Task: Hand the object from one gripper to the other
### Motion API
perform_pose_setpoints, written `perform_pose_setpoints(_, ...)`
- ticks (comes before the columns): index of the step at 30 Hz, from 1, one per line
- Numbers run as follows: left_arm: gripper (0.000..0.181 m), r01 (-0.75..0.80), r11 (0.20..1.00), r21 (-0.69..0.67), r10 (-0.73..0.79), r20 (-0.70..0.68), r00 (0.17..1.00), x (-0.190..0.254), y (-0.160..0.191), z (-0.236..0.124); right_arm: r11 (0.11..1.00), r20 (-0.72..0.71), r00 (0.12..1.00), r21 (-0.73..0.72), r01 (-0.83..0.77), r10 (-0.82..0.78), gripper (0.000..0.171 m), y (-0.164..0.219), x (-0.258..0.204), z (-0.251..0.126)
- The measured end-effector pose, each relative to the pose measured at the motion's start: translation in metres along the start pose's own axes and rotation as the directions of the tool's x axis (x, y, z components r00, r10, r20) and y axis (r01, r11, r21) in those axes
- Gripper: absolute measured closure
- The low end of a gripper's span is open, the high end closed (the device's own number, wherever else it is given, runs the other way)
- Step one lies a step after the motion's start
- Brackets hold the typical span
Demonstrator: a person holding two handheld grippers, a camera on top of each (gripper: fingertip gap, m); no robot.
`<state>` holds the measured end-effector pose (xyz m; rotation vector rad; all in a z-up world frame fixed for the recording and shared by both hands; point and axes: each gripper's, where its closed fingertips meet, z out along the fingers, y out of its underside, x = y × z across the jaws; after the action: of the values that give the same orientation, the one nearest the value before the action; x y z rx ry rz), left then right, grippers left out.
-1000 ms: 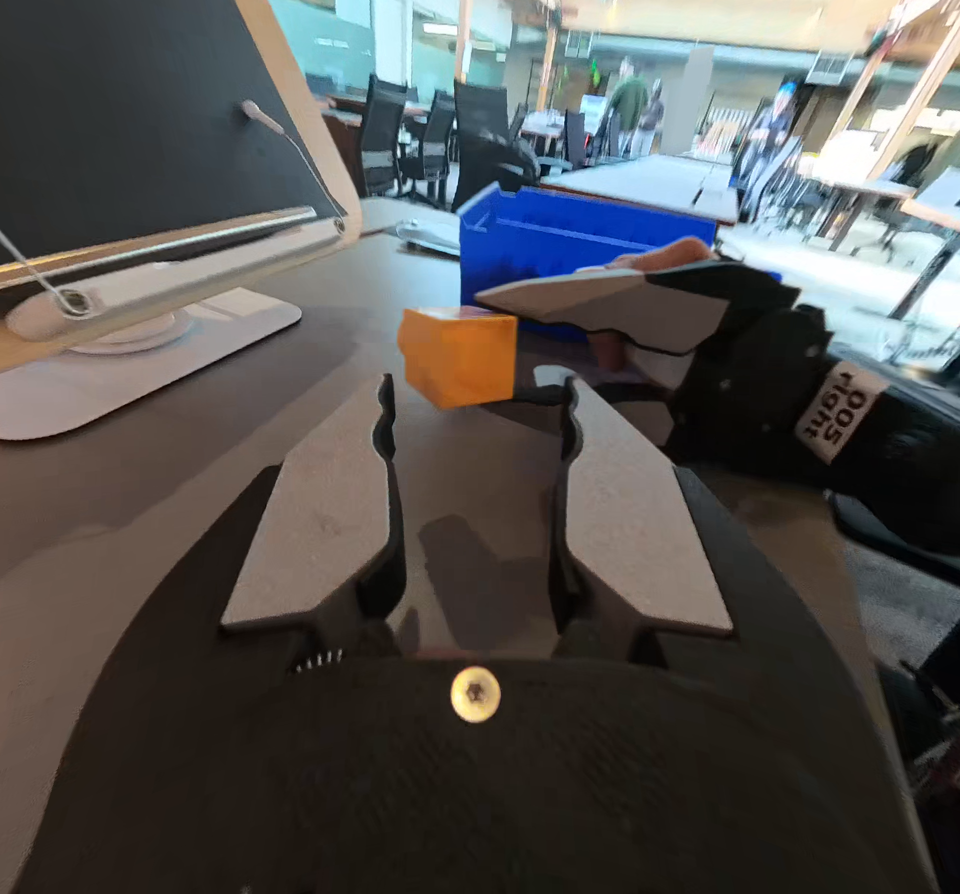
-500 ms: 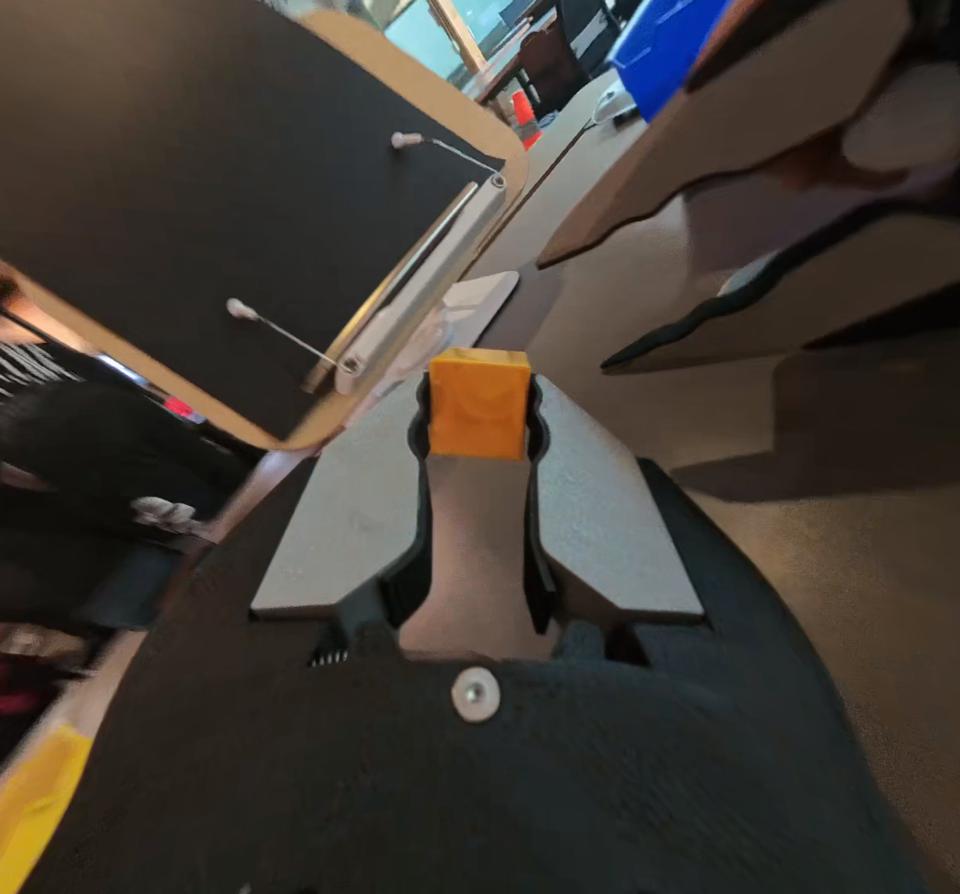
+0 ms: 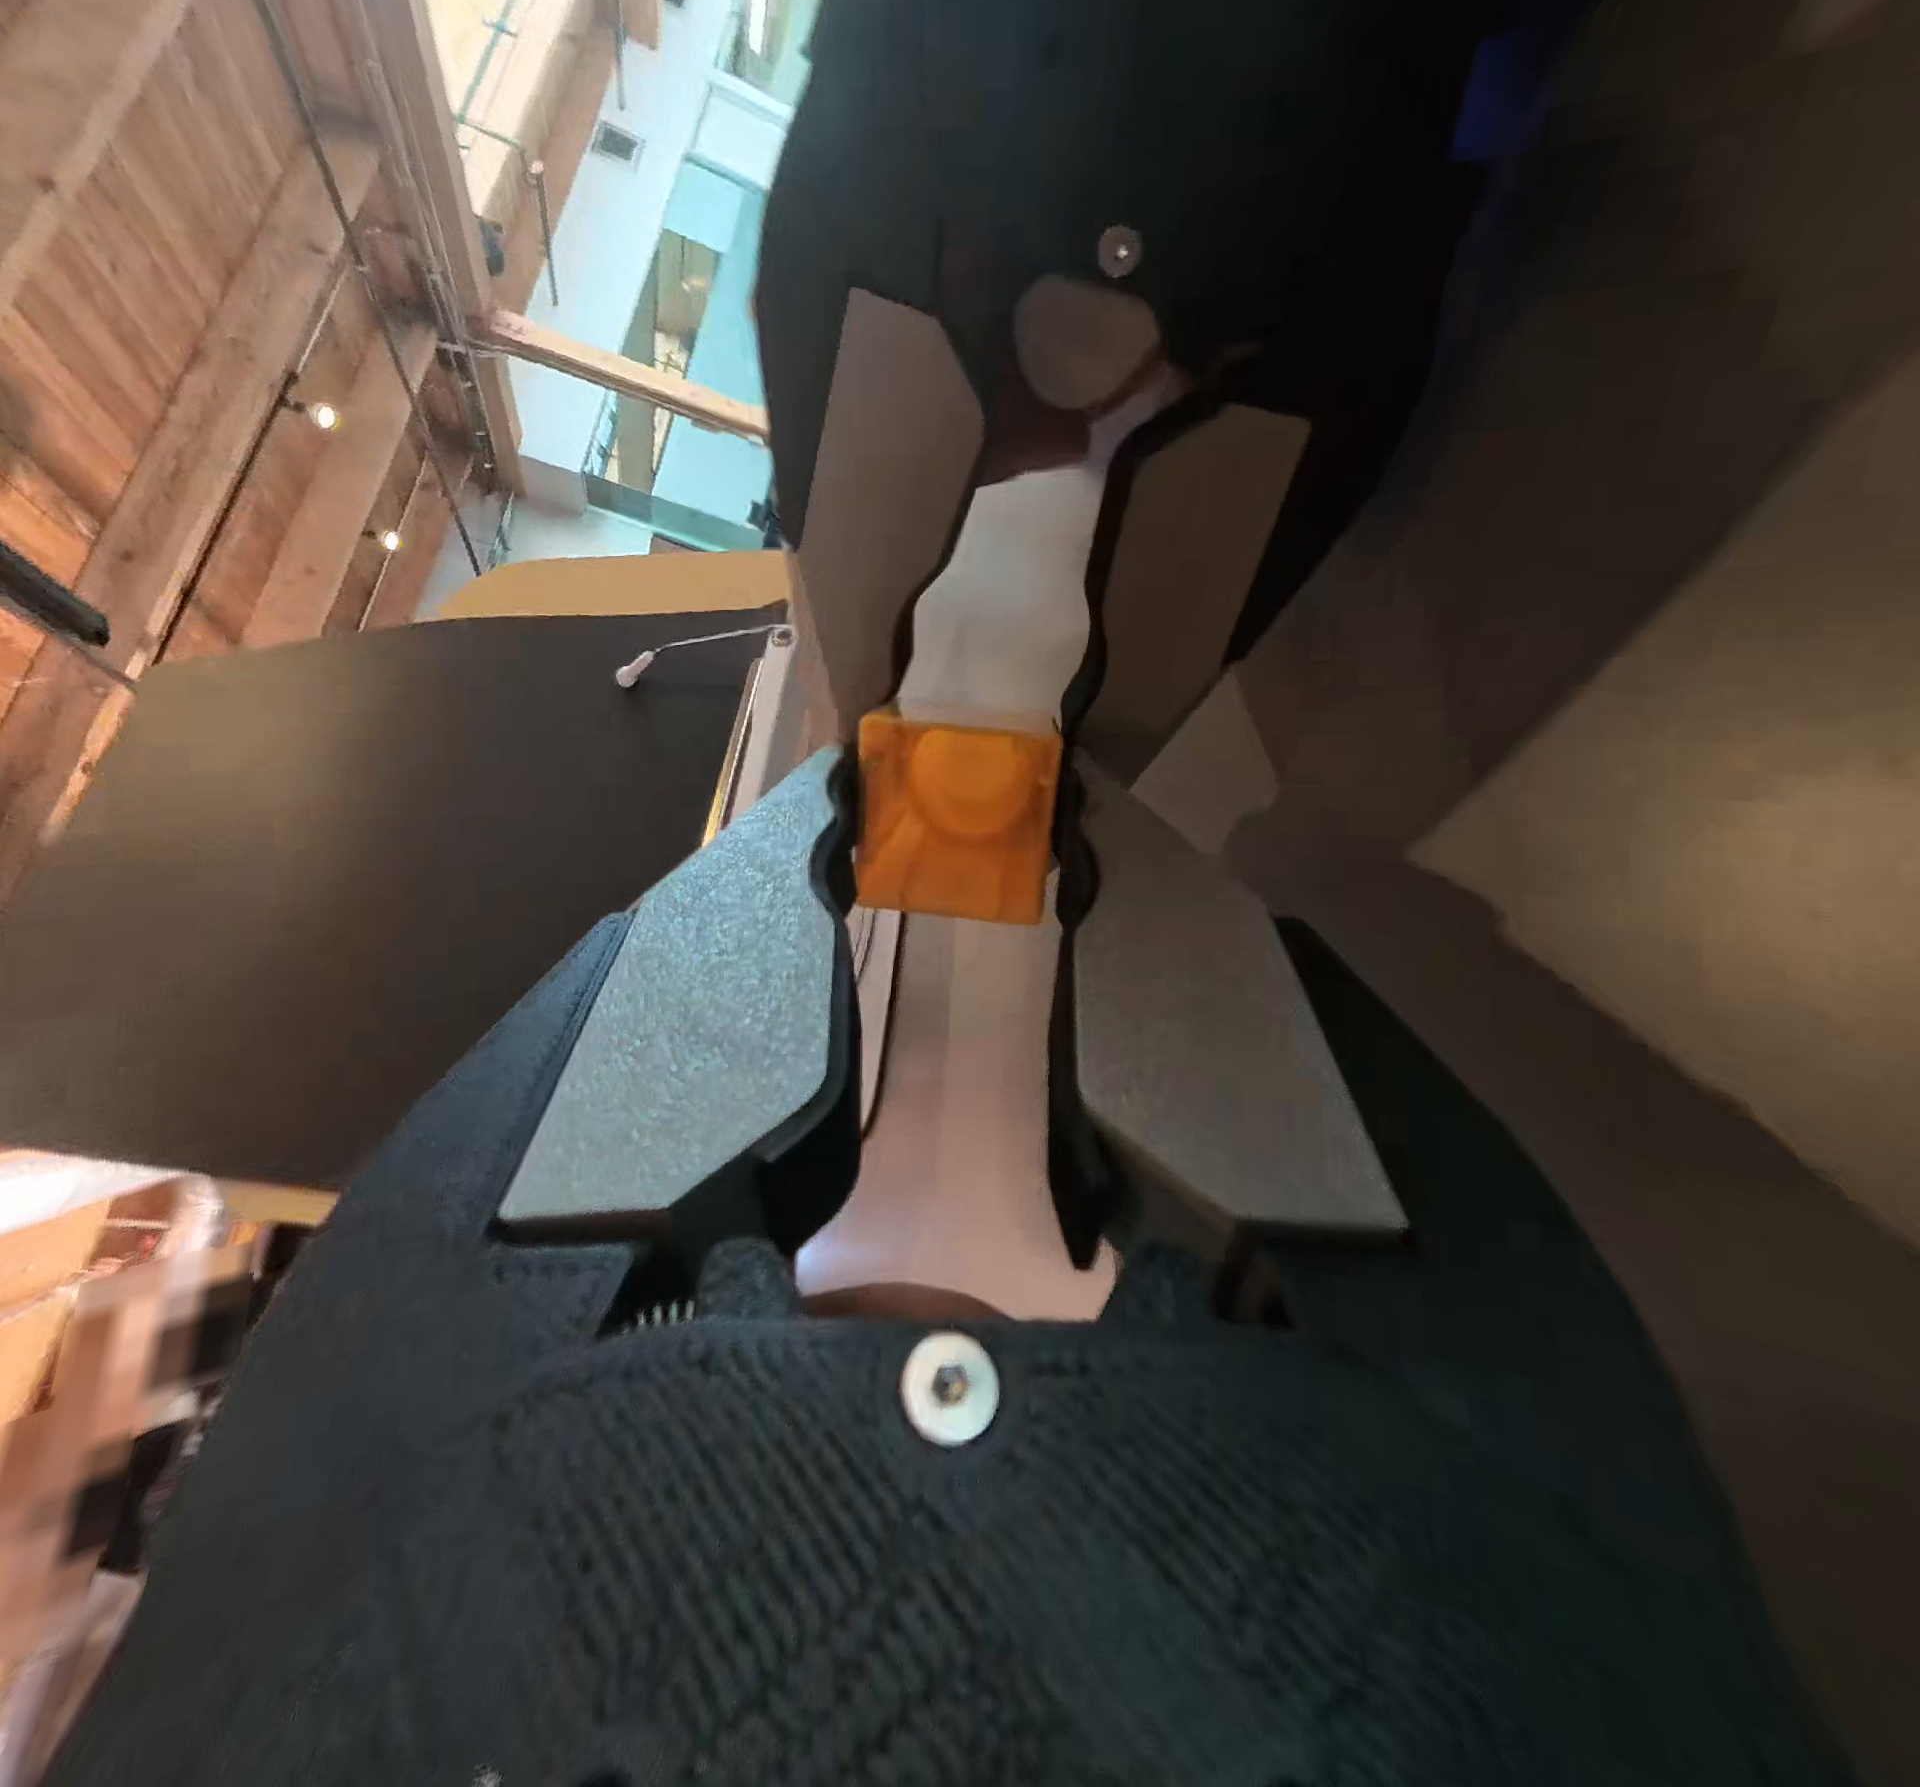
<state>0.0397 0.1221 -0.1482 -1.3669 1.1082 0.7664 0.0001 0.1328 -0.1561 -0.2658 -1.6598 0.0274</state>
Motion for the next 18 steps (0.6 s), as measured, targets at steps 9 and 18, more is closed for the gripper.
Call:
perform_pose_setpoints(9,0.131,0.191,0.981,-0.026,-0.179,0.243,0.953,-0.043,0.020,-0.011,0.610,0.248,0.578,-0.075,-0.789,0.777,0.136,0.025,0.024,-0.007)
perform_pose_setpoints(18,0.128,-0.254,0.948,-0.191,0.304,0.309,0.901,-0.036,0.006,0.001,-0.130,0.603,-0.373,-0.407,-0.904,0.705,0.136,-0.003,0.034,-0.040)
